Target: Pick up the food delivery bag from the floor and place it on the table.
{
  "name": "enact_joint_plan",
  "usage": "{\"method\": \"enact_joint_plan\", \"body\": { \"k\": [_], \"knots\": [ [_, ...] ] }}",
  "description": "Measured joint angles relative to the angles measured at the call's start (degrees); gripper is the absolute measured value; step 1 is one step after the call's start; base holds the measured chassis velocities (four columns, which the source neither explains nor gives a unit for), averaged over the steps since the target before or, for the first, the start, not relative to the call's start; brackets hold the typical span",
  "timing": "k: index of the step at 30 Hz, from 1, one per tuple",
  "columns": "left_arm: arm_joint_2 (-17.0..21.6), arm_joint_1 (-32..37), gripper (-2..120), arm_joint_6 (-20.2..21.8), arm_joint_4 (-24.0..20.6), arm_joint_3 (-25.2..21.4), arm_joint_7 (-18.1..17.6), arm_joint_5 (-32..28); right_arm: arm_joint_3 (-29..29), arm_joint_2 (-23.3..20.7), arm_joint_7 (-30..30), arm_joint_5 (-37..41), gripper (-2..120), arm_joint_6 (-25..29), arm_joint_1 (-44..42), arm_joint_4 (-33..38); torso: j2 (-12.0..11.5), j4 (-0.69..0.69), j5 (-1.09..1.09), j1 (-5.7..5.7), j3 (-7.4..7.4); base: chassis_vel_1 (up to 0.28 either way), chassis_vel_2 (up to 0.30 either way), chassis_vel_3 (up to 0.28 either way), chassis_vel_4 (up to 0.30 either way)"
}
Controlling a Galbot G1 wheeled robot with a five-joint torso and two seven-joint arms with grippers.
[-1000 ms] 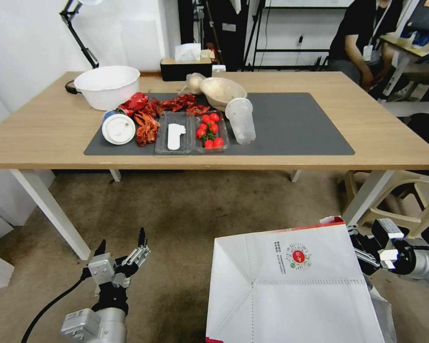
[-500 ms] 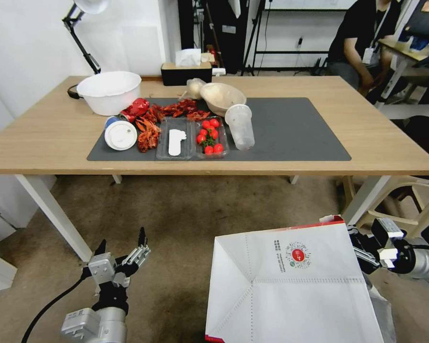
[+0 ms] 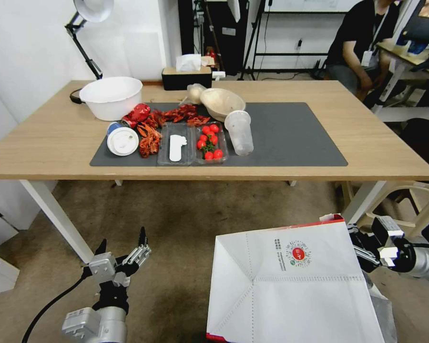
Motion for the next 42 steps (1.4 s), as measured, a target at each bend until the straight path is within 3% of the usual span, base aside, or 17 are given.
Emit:
{"method": "enact_joint_plan", "body": {
  "k": [42],
  "knots": [
    [0.01, 0.35, 100, -0.16, 0.07, -0.05, 0.12, 0.40, -0.15, 0.25, 0.17, -0.34, 0, 0.20, 0.24, -0.36, 10.78, 0.00, 0.00, 4.59, 6.20, 0.000, 0.000, 0.000, 0.000]
  ]
}}
